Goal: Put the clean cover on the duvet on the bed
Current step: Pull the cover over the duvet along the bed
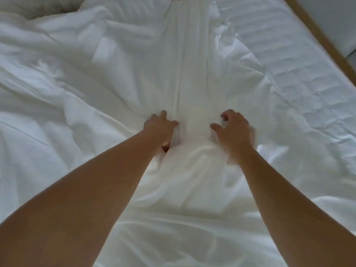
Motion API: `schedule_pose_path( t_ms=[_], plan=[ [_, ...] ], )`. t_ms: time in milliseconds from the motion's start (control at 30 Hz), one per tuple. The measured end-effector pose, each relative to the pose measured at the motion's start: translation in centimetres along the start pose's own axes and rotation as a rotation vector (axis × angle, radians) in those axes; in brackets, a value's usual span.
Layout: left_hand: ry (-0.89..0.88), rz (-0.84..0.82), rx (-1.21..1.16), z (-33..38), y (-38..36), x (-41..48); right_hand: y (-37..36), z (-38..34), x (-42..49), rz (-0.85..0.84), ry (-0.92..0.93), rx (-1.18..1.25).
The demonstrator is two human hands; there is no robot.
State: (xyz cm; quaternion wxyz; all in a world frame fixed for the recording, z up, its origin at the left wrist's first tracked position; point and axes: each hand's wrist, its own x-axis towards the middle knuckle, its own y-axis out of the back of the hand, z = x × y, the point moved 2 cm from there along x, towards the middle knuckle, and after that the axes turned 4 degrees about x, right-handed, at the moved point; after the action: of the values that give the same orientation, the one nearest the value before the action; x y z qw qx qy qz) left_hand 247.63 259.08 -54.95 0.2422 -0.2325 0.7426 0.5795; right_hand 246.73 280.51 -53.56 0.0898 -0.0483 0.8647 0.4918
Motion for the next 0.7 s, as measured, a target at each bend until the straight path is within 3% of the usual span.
schedule_pose_path(
  t_ms=[67, 100, 167, 233, 333, 400, 500, 567, 600, 633, 700],
  plan=[
    [-0.053, -0.032, 0.233, 0.8, 0.3, 1.8, -2.2, 3.2, 2.7, -0.395, -0.159, -0.261],
    [-0.108, -0.050, 0.275, 0.6, 1.1, 3.1, -3.6, 3.9, 2.8, -0.490, -0.169, -0.284],
    [-0.205, -0.113, 0.176, -0.7, 3.5, 5.6, -5.8, 5.0, 2.5, -0.507, -0.148, -0.252],
    [-0.236, -0.065, 0.161, -2.1, 5.3, 8.2, -6.5, 6.1, 2.2, -0.476, -0.162, -0.209],
    [-0.158, 0.051, 0.559, -2.5, 5.0, 10.8, -7.2, 7.7, 1.2, -0.488, -0.145, -0.134],
    [-0.142, -0.048, 0.628, -1.9, 4.0, 11.5, -8.2, 7.9, 0.1, -0.569, -0.107, -0.090],
    [-0.234, -0.200, 0.532, -1.2, 3.9, 11.8, -7.9, 7.7, -0.4, -0.667, -0.085, -0.052],
    [-0.298, -0.170, 0.485, -1.0, 6.6, 11.4, -5.3, 8.0, 0.9, -0.527, -0.089, -0.055],
    [-0.328, -0.077, 0.450, -1.1, 8.9, 11.4, -3.3, 8.4, 1.8, -0.406, -0.097, -0.046],
    [-0.371, 0.089, 0.414, -1.3, 11.8, 11.9, -1.1, 8.9, 3.0, -0.258, -0.109, -0.039],
    [-0.482, 0.595, 0.361, -1.9, 18.8, 13.0, 3.7, 9.2, 5.7, 0.121, -0.096, -0.037]
  ],
)
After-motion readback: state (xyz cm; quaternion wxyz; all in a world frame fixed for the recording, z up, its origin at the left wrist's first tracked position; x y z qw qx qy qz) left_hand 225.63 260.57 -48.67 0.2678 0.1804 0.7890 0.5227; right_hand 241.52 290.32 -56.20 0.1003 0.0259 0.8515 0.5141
